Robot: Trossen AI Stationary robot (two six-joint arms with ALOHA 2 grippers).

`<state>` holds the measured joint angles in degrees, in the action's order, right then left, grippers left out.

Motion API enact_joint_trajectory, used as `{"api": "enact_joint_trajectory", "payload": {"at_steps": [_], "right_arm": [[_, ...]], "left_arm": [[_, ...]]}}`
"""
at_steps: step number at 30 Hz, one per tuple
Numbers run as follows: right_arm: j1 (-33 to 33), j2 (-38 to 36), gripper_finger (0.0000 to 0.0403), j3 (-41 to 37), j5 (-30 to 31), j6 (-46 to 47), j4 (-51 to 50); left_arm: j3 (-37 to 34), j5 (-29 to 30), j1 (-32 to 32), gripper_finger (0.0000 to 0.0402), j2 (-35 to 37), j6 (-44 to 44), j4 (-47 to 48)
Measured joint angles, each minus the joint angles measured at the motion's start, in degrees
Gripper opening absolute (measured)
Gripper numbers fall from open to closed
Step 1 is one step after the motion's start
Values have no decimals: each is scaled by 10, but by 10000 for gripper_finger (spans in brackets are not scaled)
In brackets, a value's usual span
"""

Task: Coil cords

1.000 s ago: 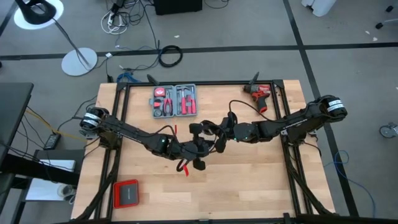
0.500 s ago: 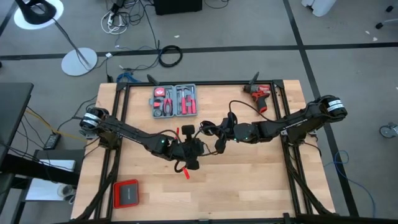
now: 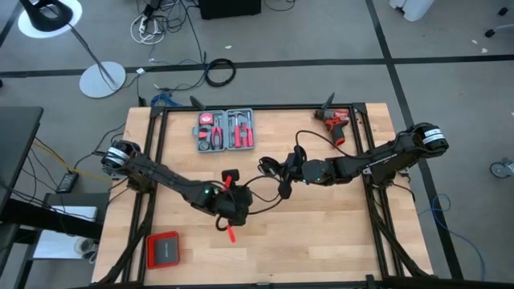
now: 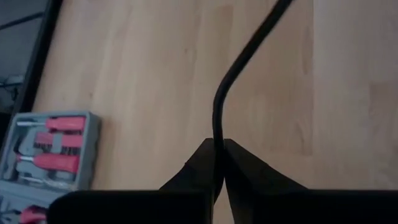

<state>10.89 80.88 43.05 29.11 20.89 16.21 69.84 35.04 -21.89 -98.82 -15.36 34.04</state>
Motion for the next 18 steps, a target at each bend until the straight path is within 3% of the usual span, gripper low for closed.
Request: {"api": "enact_joint_trajectory", "payload": {"at_steps": [4, 13, 18], "right_arm": [[6, 0, 0, 0, -3, 0, -6], [25, 0, 0, 0, -2, 14, -53], [40, 0, 0, 0, -3, 14, -74]], "left_arm": [[-18, -23, 0, 54, 0, -11, 5], [-24, -27, 0, 165, 4, -44, 55], [-23, -16, -3, 178, 9, -18, 15]]}}
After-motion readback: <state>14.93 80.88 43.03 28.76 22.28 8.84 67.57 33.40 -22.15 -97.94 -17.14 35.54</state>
